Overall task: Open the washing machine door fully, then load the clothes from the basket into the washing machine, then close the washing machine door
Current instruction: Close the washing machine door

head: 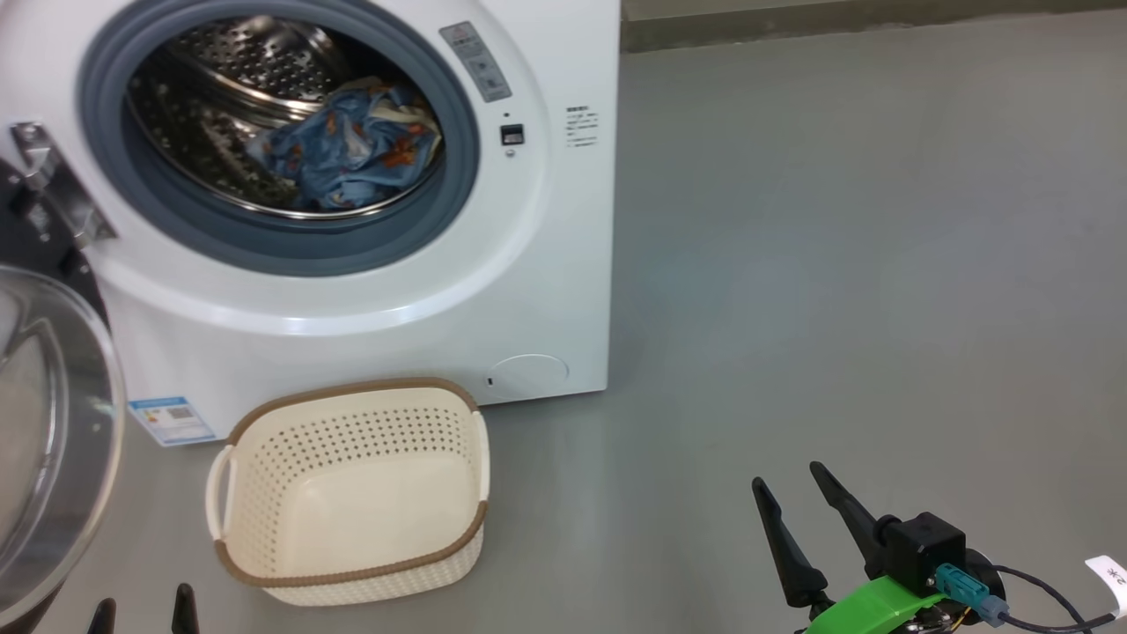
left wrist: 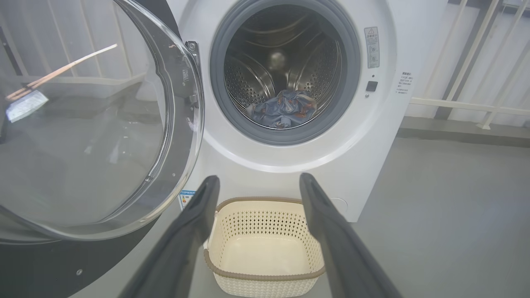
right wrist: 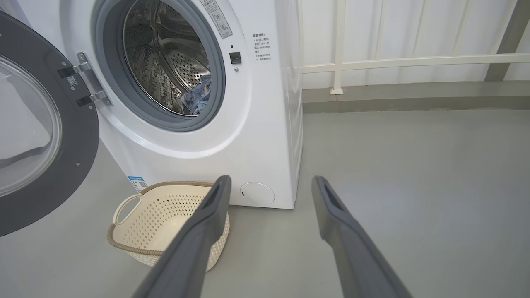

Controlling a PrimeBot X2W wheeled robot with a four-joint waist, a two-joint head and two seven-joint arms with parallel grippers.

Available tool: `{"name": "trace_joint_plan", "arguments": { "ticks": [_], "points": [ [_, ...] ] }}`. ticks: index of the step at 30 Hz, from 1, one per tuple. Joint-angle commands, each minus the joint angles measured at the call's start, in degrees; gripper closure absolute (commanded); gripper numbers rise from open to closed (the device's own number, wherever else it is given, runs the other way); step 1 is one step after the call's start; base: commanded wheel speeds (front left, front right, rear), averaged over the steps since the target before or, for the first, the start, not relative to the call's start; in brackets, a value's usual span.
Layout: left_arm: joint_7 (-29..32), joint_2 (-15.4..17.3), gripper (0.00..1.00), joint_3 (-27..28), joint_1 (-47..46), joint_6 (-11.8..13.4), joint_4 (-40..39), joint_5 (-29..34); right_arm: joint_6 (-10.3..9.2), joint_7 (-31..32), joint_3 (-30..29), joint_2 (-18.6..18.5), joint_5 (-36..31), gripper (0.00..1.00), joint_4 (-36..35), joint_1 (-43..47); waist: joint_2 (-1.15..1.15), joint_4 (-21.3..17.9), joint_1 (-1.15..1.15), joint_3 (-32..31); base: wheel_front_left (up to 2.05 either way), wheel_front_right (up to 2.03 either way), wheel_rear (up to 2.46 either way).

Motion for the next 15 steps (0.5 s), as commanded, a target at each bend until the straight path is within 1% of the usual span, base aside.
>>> {"name": "trace_joint_plan", "arguments": {
  "ticks": [1,7,15],
  "points": [
    [-0.4,0.3,0.0,2.0,-2.7,0.0,-1.1,-0.5,0.16,-0.4,1.2,0.3,-0.5,0.0,-1.3,-0.2,0.0,0.9,0.0,-0.1,0.0,0.0,0.0],
    [-0.4,0.3,0.0,2.6,-2.3,0.4,-0.6,-0.4,0.16,-0.4,1.4,0.3,-0.5,0.0,-1.2,0.0,0.0,4.0,0.0,-0.5,0.0,0.0,0.0],
    [-0.4,0.3,0.0,2.6,-1.6,0.7,0.8,-1.3,0.16,-0.4,1.8,0.3,-0.3,0.0,-0.5,0.2,0.0,9.3,0.0,-1.5,0.0,0.0,0.0]
  ]
}}
